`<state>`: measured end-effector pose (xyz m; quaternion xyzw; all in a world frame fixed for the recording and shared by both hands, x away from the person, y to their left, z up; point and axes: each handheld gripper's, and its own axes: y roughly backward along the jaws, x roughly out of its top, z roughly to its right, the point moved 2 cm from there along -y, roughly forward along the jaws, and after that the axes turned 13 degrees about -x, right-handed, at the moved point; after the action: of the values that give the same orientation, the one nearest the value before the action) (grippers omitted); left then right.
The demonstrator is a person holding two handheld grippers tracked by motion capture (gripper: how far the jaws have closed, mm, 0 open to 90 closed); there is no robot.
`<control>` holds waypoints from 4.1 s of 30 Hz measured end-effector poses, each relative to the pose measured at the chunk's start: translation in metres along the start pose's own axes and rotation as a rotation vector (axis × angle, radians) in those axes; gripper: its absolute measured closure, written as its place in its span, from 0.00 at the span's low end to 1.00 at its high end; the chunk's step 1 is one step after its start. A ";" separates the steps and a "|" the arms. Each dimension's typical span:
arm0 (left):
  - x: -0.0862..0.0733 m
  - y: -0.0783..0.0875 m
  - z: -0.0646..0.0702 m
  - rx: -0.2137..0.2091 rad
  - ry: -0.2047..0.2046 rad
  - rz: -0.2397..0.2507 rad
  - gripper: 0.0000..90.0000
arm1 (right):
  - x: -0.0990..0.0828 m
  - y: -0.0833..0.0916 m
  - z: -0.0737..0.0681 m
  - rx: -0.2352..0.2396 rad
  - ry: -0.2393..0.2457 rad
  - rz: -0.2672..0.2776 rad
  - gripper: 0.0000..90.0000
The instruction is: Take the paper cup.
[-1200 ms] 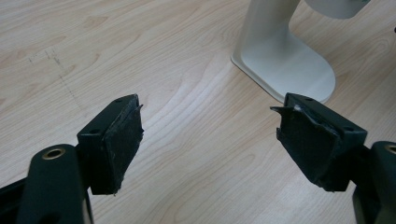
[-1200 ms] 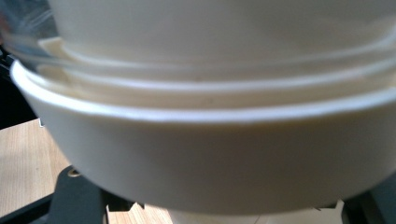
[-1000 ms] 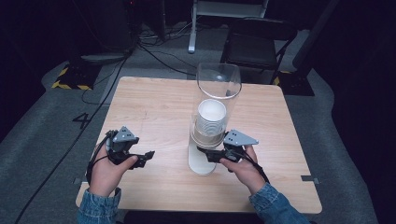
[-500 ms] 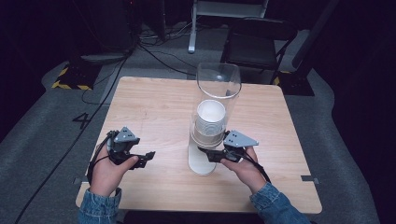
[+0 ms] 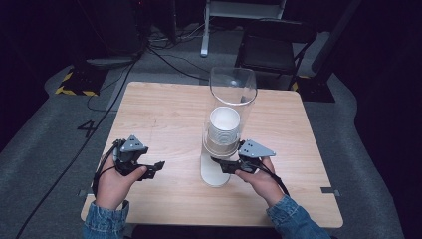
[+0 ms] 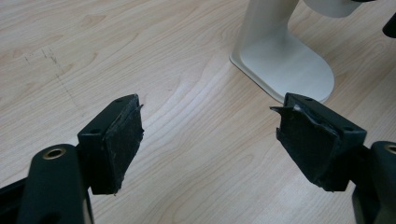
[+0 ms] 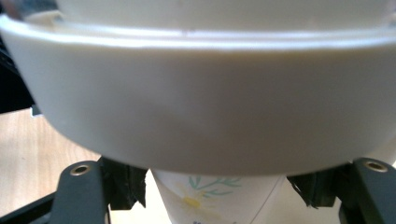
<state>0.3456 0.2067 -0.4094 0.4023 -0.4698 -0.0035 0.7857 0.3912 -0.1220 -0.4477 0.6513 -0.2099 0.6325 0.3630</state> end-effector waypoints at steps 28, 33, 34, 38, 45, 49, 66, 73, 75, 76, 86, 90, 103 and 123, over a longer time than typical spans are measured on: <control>0.001 -0.001 0.001 -0.003 -0.008 -0.002 0.25 | -0.001 0.002 -0.005 -0.004 -0.038 -0.036 0.35; 0.000 -0.003 0.001 -0.006 -0.007 -0.012 0.25 | -0.002 0.002 -0.004 -0.010 -0.013 -0.028 0.35; 0.000 -0.003 0.001 -0.006 -0.007 -0.012 0.25 | -0.002 0.002 -0.004 -0.010 -0.013 -0.028 0.35; 0.001 -0.003 0.002 -0.011 -0.008 -0.008 0.25 | -0.003 0.001 -0.003 -0.020 0.033 -0.022 0.35; 0.001 -0.002 0.002 -0.008 -0.006 -0.007 0.25 | -0.003 0.002 -0.005 -0.019 -0.013 -0.039 0.35; 0.001 -0.003 0.002 -0.010 -0.009 -0.006 0.25 | -0.013 -0.001 -0.006 -0.015 -0.019 -0.160 0.38; 0.001 -0.002 0.002 -0.009 -0.006 -0.002 0.25 | -0.044 -0.004 -0.007 -0.003 0.023 -0.294 0.37; 0.001 -0.002 0.001 -0.011 -0.013 -0.007 0.25 | -0.049 -0.004 -0.005 -0.012 0.029 -0.312 0.36; 0.001 -0.003 0.001 -0.010 -0.013 -0.007 0.25 | -0.049 -0.004 -0.005 -0.012 0.029 -0.312 0.36; 0.001 -0.003 0.001 -0.010 -0.013 -0.007 0.25 | -0.049 -0.004 -0.005 -0.012 0.029 -0.312 0.36; 0.006 -0.010 -0.002 -0.024 -0.009 -0.009 0.25 | -0.048 0.012 -0.001 -0.062 0.070 -0.340 0.36; 0.011 -0.016 -0.001 -0.041 -0.023 -0.015 0.25 | -0.048 0.019 0.004 -0.083 0.066 -0.340 0.36; 0.022 -0.025 -0.003 -0.062 -0.033 -0.012 0.24 | -0.037 0.049 0.029 -0.159 0.062 -0.334 0.37; 0.004 -0.017 -0.006 -0.010 -0.003 -0.020 0.24 | 0.006 0.076 0.076 -0.232 -0.075 -0.228 0.36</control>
<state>0.3590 0.1978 -0.4182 0.4032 -0.4669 -0.0140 0.7869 0.3873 -0.2268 -0.4210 0.6478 -0.2196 0.5339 0.4971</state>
